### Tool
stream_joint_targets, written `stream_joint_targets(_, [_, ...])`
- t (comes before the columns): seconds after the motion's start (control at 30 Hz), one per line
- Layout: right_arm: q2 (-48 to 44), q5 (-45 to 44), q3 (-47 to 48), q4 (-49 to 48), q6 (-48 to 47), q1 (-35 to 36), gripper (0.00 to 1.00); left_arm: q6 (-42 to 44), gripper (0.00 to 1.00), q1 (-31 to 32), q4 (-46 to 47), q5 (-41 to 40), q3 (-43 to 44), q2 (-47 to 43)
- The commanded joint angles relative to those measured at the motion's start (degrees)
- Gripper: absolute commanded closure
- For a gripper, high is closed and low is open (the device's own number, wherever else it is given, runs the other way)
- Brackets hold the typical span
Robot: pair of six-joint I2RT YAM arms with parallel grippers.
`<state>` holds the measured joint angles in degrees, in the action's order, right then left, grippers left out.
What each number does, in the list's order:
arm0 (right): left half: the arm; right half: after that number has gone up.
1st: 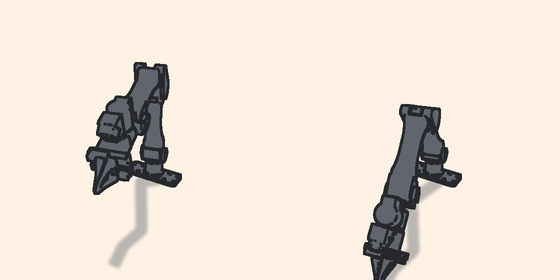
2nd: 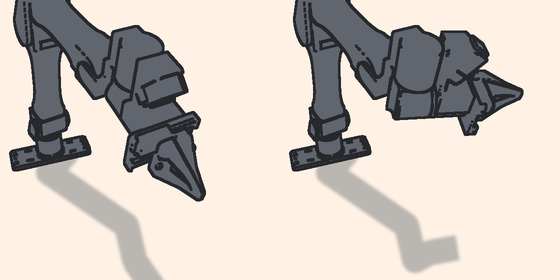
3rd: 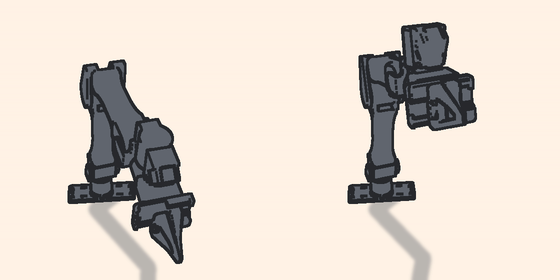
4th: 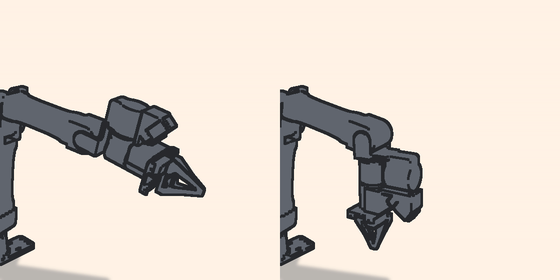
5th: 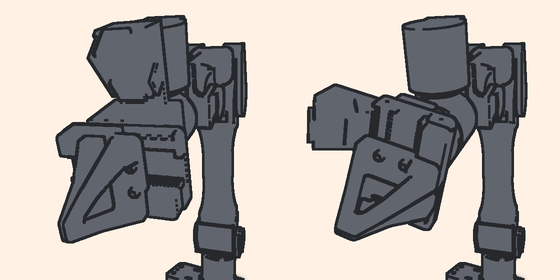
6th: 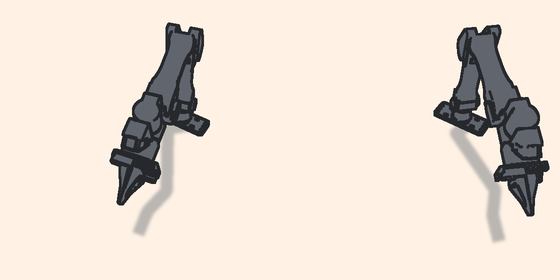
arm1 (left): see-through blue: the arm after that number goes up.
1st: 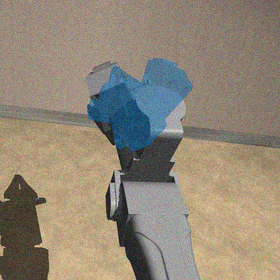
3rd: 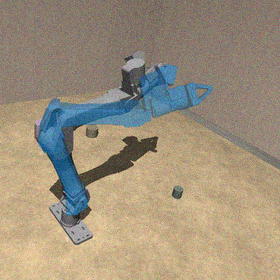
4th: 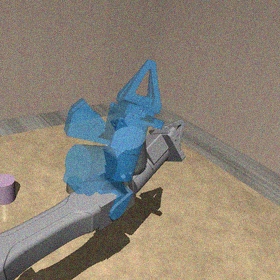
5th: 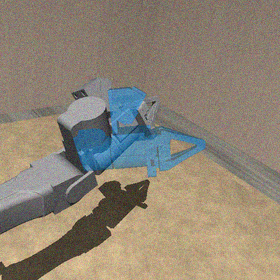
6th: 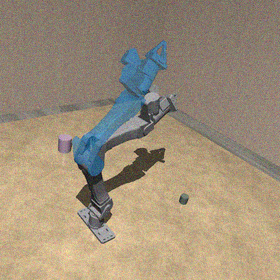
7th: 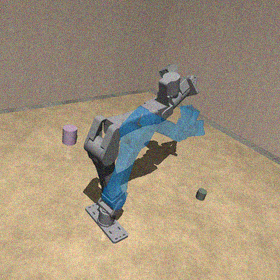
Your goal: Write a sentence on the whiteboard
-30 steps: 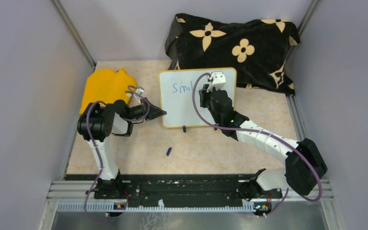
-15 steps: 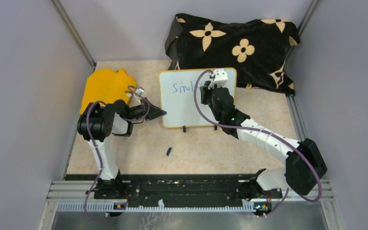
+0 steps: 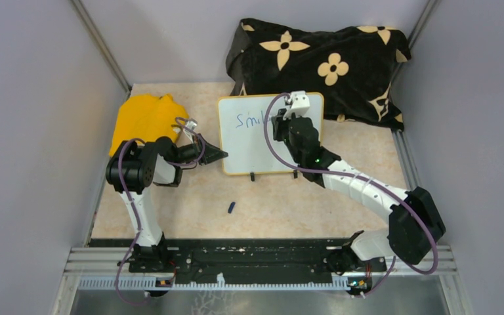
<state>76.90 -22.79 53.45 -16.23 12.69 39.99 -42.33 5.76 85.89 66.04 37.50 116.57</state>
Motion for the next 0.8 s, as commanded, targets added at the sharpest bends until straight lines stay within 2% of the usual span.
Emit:
stream_joint_targets(0.0, [-0.1, 1.4, -0.4, -1.1, 1.1, -0.7, 1.00, 0.8, 1.00, 0.0, -0.1, 0.1, 0.6, 0.4])
stream_joint_targets(0.37, [-2.1, 1.3, -4.7, -0.5, 2.5, -0.8, 1.00, 0.7, 1.00, 0.0, -0.2, 0.1, 0.5, 0.4])
stream_joint_targets(0.77, [-5.3, -4.7, -6.4, 1.0, 1.8, -1.0, 1.00, 0.9, 1.00, 0.2, -0.4, 0.1, 0.4, 0.4])
